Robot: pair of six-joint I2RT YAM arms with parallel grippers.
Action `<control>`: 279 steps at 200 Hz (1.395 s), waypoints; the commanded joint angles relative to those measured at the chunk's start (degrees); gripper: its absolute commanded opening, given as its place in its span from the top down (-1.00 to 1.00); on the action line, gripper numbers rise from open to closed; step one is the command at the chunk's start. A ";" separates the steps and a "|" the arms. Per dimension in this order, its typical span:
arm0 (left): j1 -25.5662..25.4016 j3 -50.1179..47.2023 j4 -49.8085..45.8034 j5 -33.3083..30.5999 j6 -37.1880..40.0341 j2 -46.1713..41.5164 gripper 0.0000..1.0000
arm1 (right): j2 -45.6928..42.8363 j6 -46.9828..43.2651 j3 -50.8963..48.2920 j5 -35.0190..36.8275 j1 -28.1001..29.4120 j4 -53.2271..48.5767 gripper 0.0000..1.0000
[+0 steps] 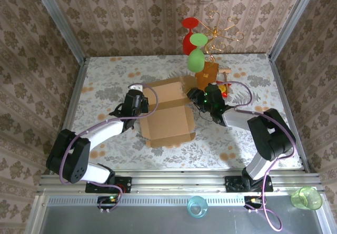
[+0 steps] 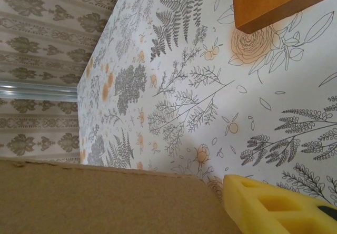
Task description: Fold the paper box
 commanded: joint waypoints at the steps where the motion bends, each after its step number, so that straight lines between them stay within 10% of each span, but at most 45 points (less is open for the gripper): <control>1: 0.02 1.40 -0.57 -0.12 -0.05 -1.32 1.00 | 2.41 0.11 2.26 -1.51 -1.08 -0.35 -0.07; 137: 0.02 2.34 -0.14 -0.49 -0.48 1.48 1.00 | 4.26 12.71 -2.33 -9.26 0.05 16.31 0.18; 279: -0.94 3.48 -0.67 -0.81 -0.80 2.19 1.00 | 5.10 4.81 1.69 -5.99 4.89 2.71 0.25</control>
